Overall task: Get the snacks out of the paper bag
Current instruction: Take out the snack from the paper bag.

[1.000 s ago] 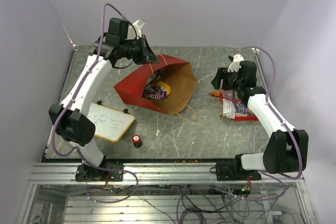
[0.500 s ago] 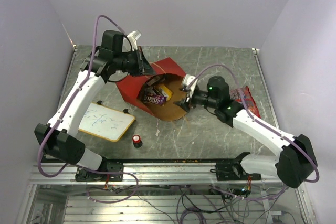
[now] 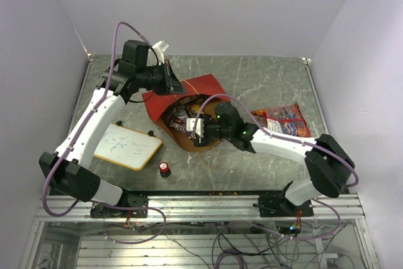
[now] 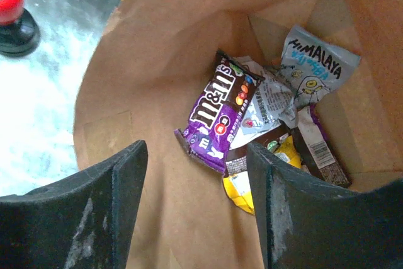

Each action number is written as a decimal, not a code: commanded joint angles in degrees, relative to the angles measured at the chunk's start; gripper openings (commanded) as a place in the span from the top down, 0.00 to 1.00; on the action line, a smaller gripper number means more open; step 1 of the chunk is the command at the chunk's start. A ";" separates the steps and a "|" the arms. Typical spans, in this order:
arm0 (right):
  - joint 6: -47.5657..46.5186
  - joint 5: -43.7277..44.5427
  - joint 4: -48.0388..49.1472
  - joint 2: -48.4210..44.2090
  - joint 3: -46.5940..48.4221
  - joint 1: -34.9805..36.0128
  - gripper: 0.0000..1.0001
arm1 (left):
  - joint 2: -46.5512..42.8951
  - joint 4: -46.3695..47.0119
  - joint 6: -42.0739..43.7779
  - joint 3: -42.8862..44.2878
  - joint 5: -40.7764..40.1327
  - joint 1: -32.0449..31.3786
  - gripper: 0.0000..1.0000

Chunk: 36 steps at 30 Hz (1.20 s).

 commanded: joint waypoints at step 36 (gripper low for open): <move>19.30 22.35 26.51 25.16 3.88 3.70 0.54 | 0.51 -1.58 2.32 3.32 -1.91 -0.74 0.93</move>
